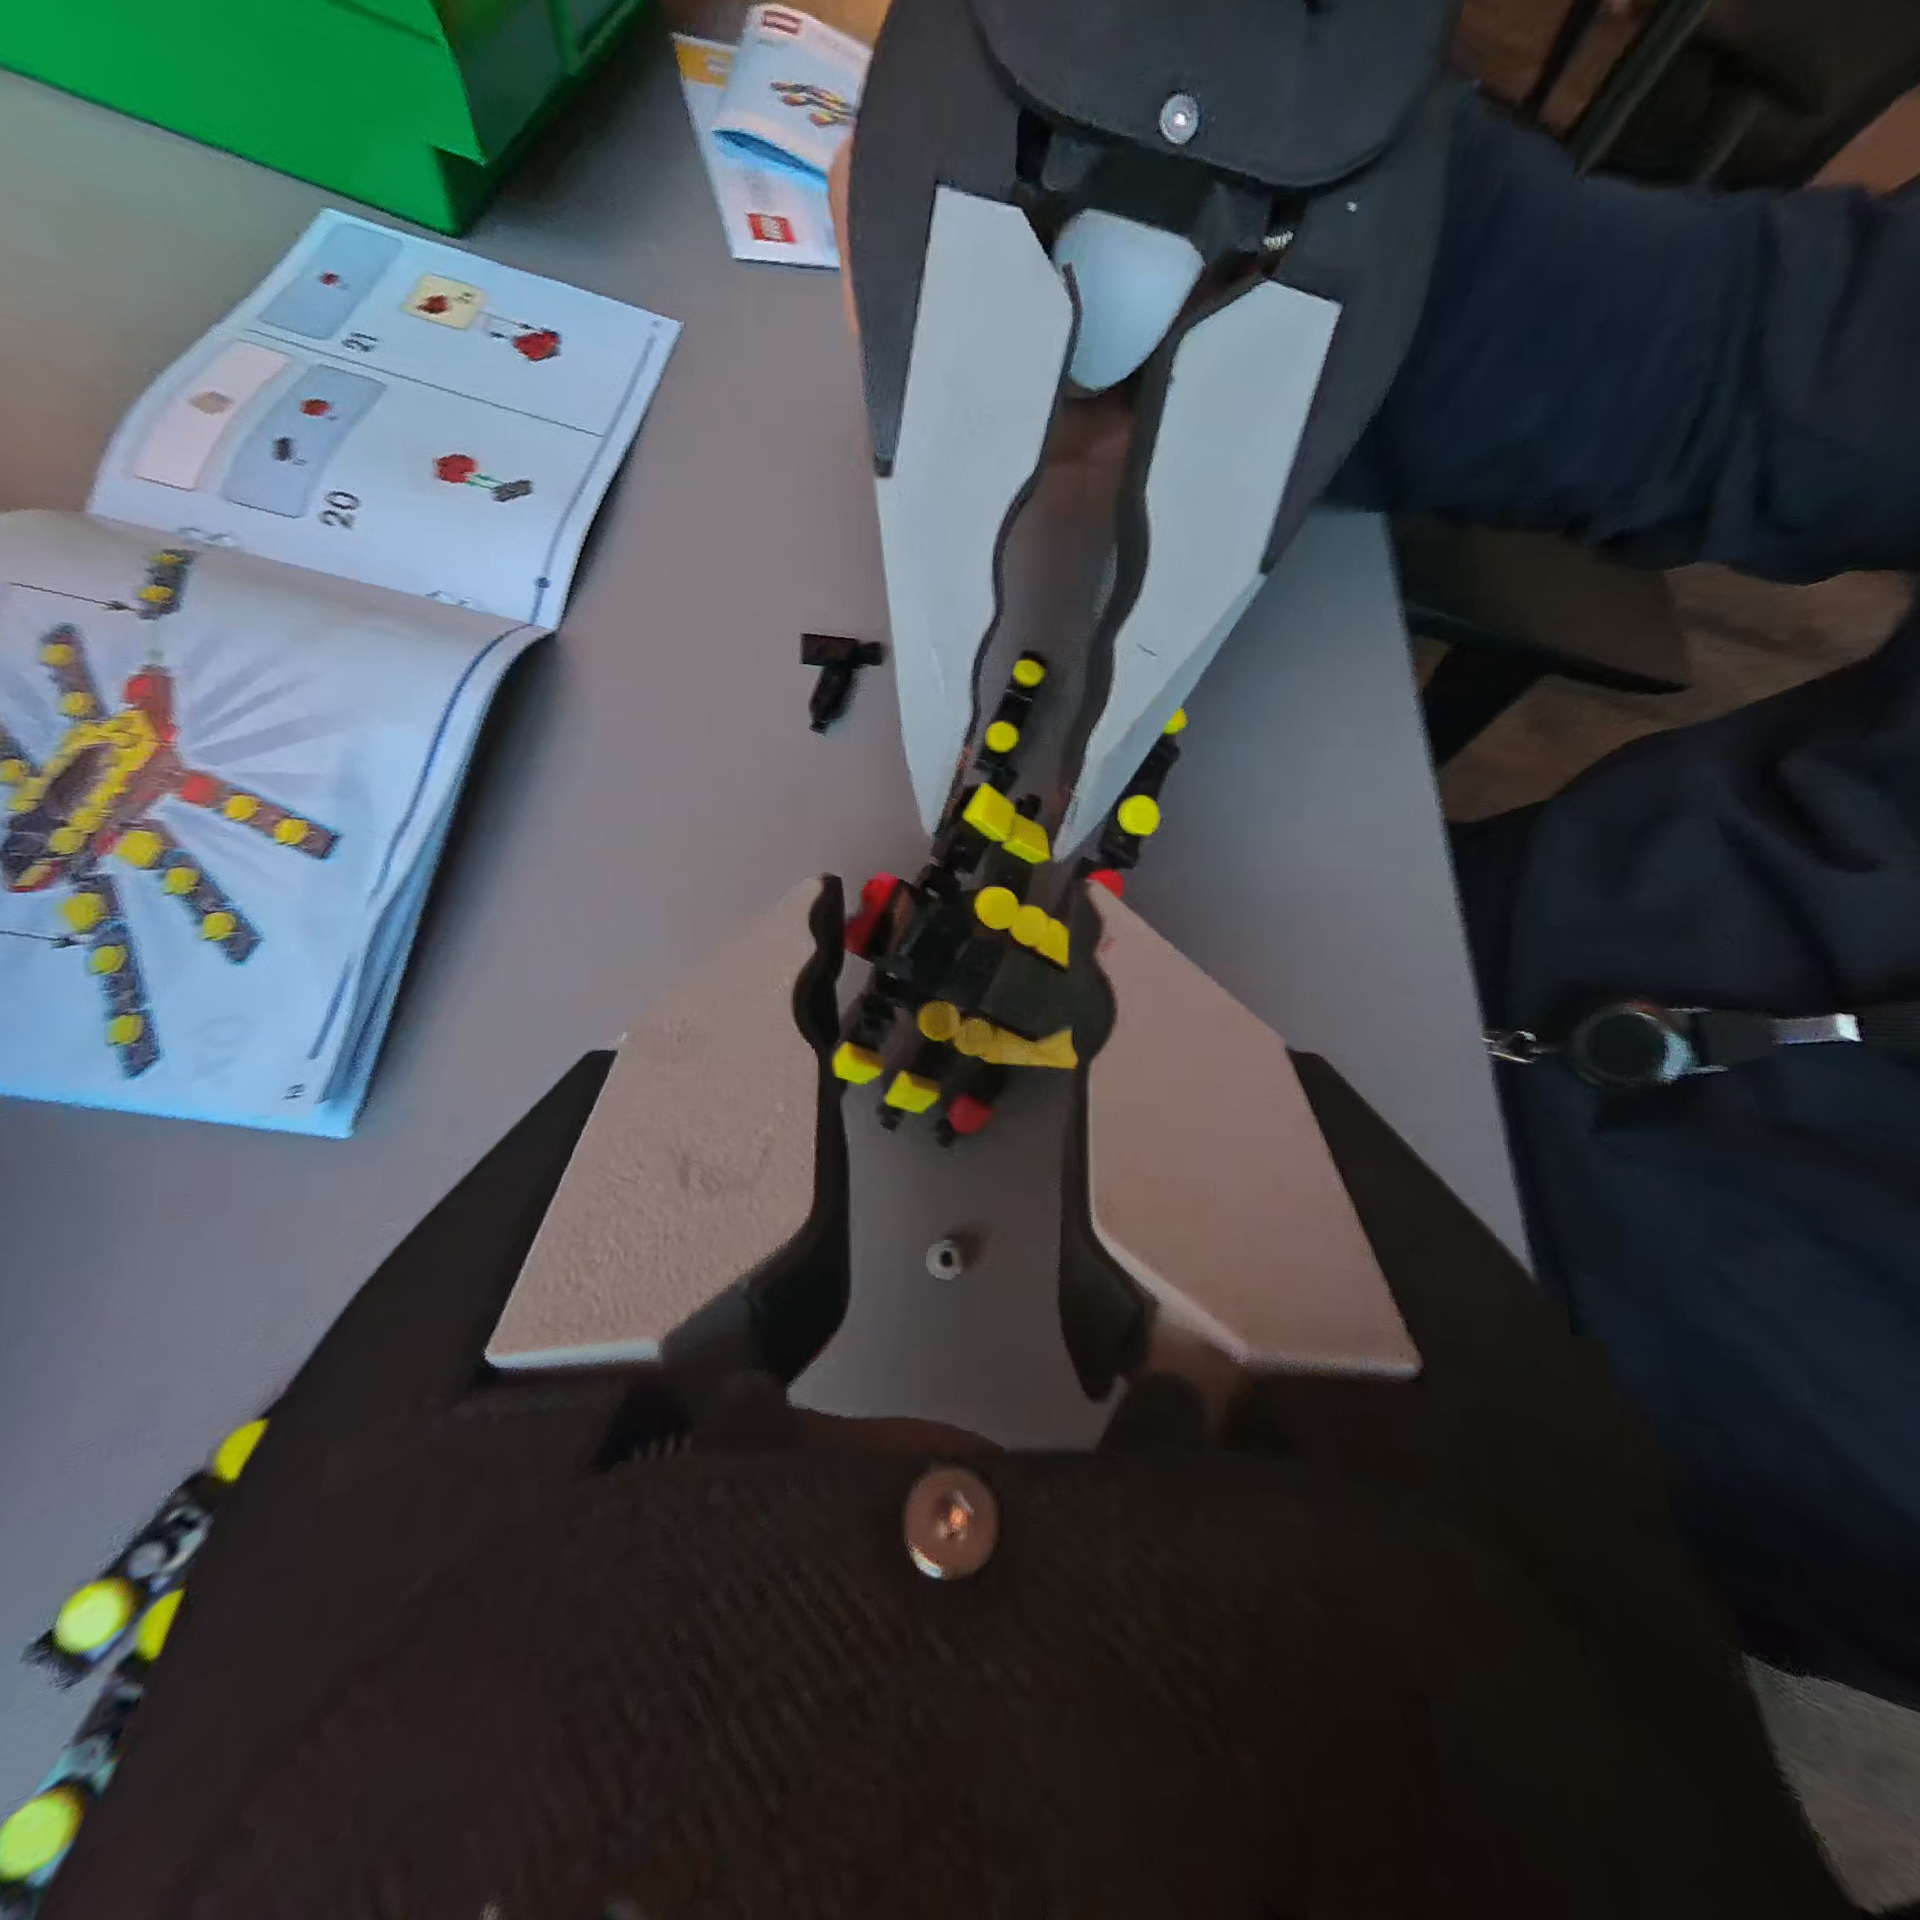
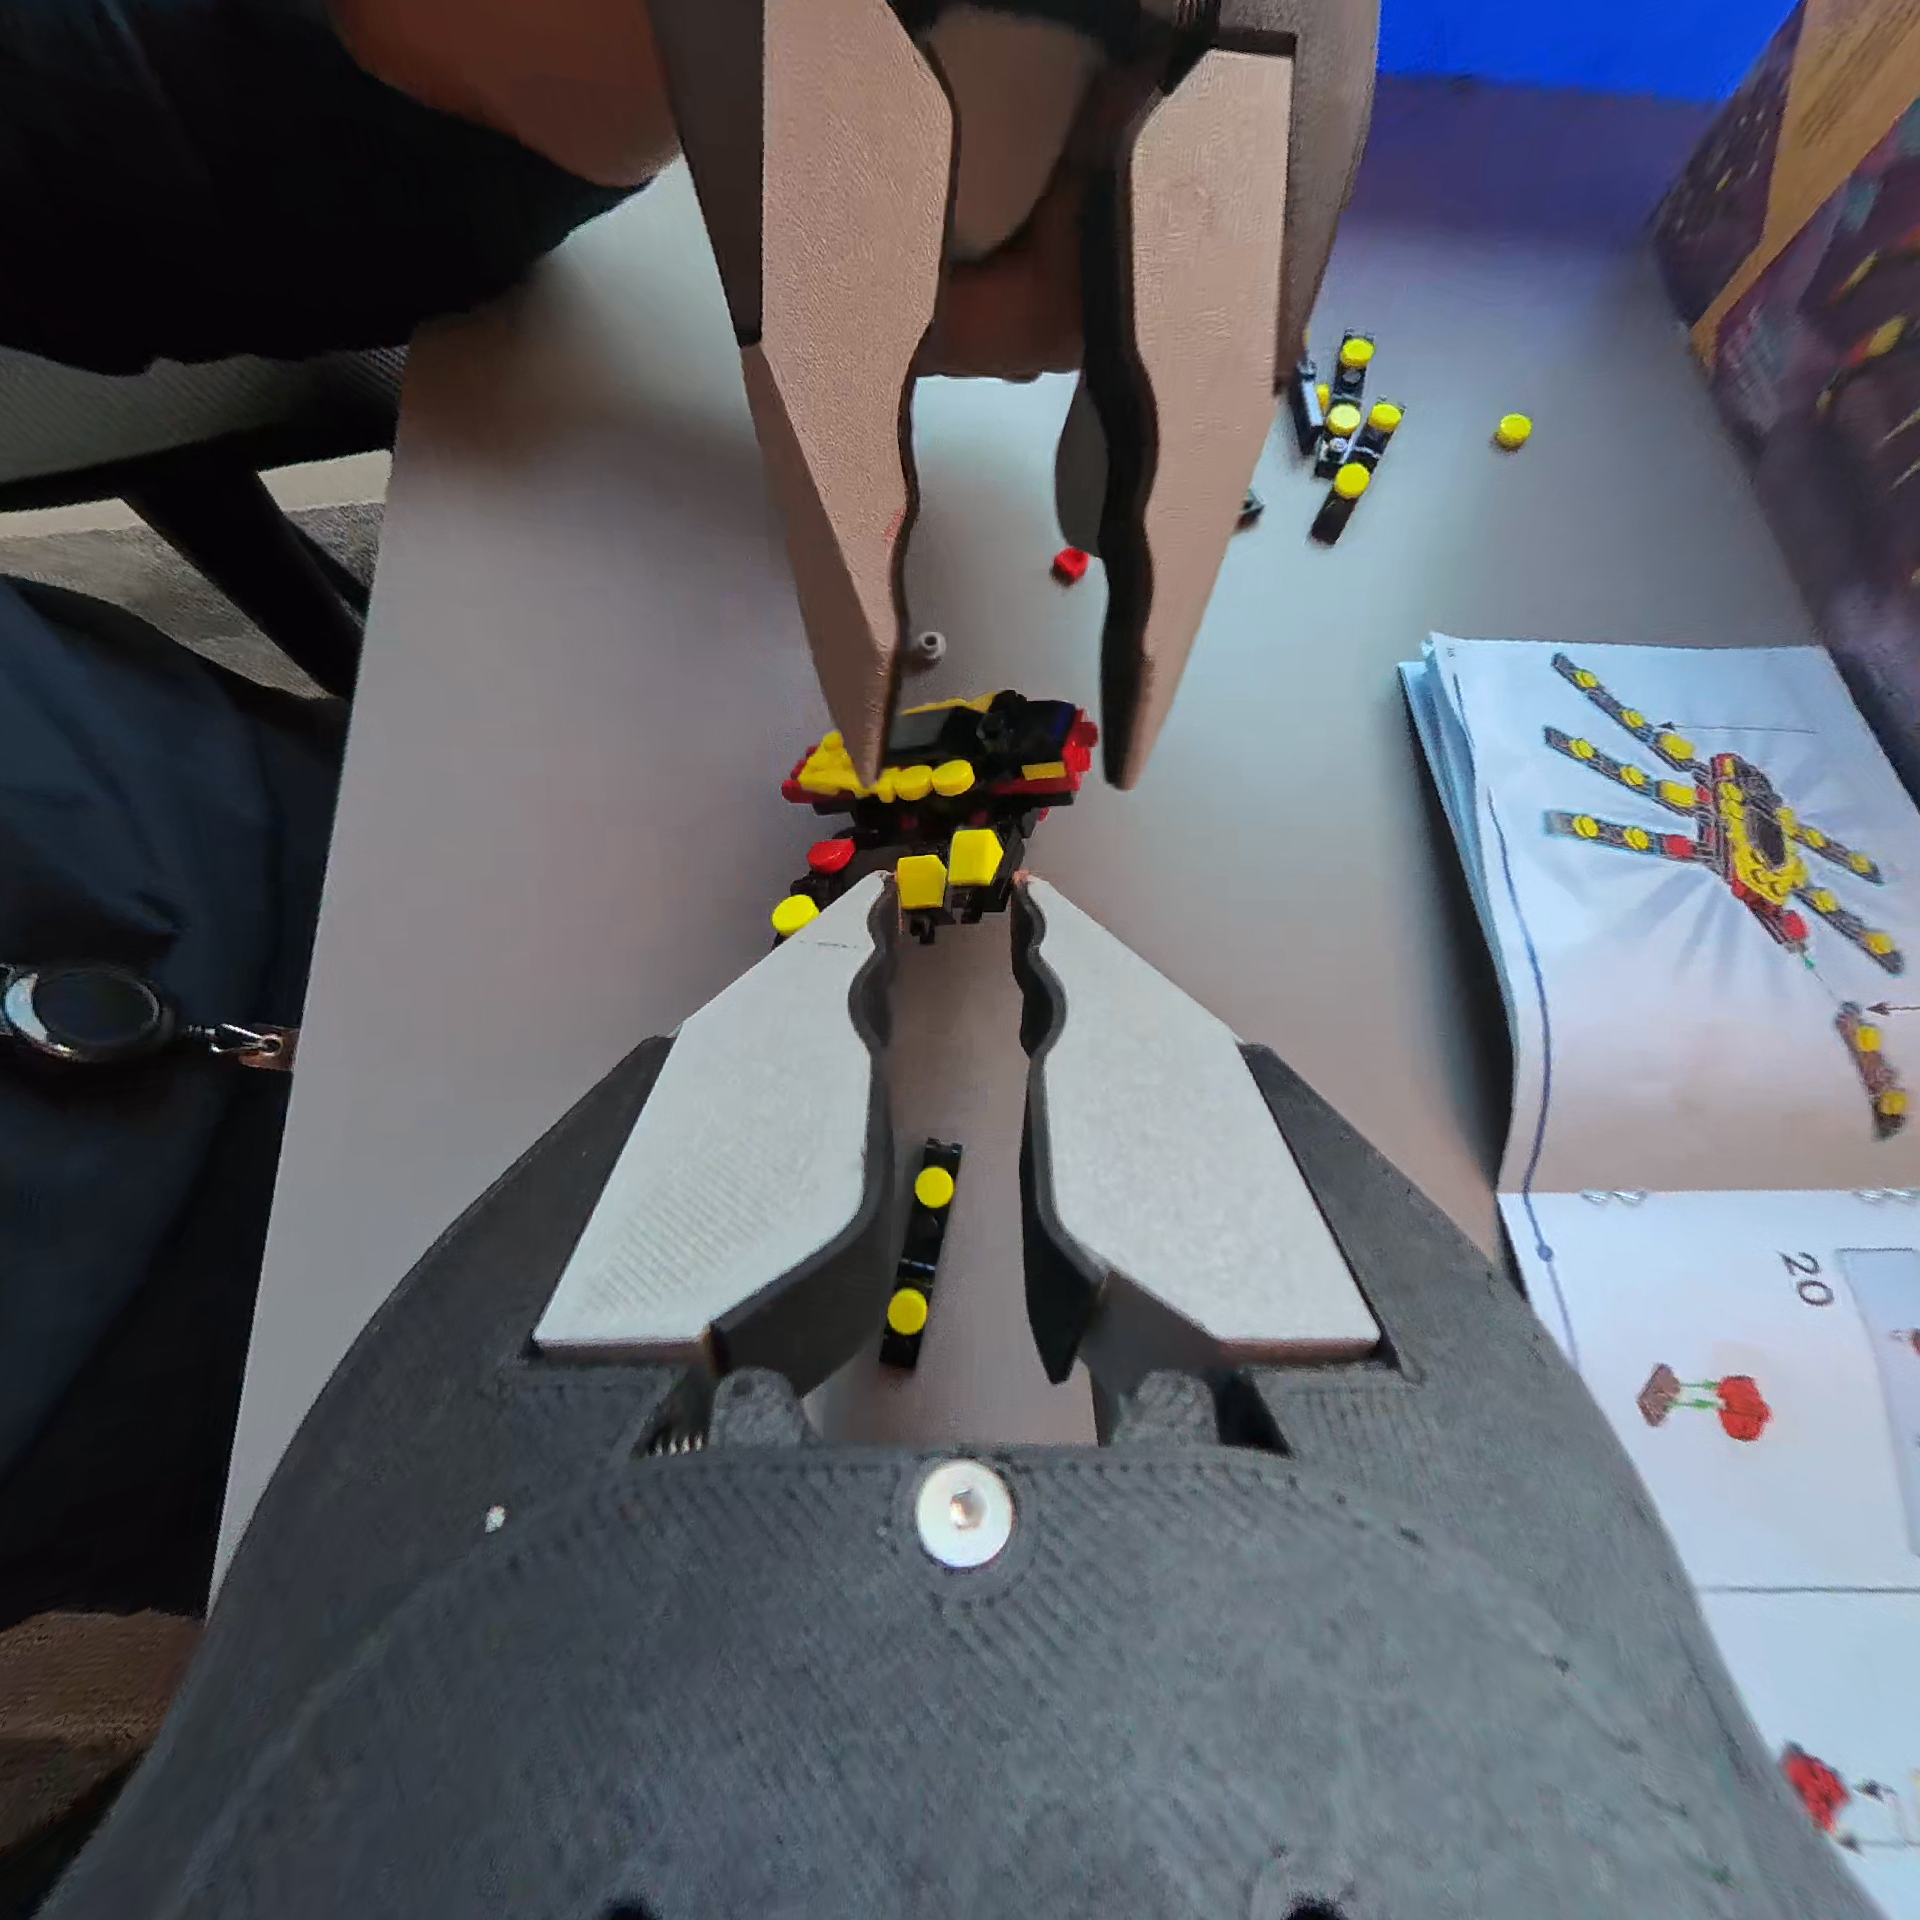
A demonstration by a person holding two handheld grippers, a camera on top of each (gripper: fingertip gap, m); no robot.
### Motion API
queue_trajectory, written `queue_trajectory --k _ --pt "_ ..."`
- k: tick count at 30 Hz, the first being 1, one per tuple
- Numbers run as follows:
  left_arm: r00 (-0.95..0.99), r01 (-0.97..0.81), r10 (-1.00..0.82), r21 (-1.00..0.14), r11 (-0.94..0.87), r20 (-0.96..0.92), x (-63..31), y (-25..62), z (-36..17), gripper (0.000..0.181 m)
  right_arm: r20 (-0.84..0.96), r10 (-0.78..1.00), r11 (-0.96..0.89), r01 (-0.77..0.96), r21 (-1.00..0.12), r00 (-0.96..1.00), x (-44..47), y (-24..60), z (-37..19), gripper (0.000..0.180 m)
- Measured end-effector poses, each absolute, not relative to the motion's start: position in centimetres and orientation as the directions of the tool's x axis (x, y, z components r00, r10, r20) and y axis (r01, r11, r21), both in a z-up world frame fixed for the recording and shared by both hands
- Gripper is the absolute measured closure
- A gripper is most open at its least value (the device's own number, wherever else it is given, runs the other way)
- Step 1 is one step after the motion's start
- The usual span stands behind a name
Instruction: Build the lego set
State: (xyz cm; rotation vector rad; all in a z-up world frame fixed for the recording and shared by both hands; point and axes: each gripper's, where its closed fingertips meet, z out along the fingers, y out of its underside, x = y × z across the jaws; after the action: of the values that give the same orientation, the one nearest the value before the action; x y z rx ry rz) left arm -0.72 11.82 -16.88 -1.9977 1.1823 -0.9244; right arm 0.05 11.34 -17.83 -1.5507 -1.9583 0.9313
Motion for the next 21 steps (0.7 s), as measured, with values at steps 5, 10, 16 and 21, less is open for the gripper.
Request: queue_trajectory --k 5,10,16,21 --pt "0.311 -0.451 -0.895 -0.779 -0.435 0.32 -0.5 11.3 -17.4 0.133 0.048 0.947 0.235 0.582 -0.779 -0.318 0.4 10.7 -17.1 0.163" --pt "0.227 -0.417 -0.886 -0.782 -0.463 0.404 0.4 10.4 -17.2 0.147 0.119 0.93 0.3 0.534 -0.79 -0.347 0.6 10.3 -16.7 0.164" --pt "0.245 -0.397 -0.869 -0.774 -0.494 0.43 0.5 10.9 -17.4 0.158 0.07 0.944 0.241 0.526 -0.816 -0.324 1.1 10.9 -17.3 0.163" --pt "0.27 -0.421 -0.868 -0.759 -0.496 0.417 0.5 11.2 -18.3 0.159 -0.081 0.944 0.116 0.555 -0.824 -0.319 1.6 11.0 -17.9 0.15"
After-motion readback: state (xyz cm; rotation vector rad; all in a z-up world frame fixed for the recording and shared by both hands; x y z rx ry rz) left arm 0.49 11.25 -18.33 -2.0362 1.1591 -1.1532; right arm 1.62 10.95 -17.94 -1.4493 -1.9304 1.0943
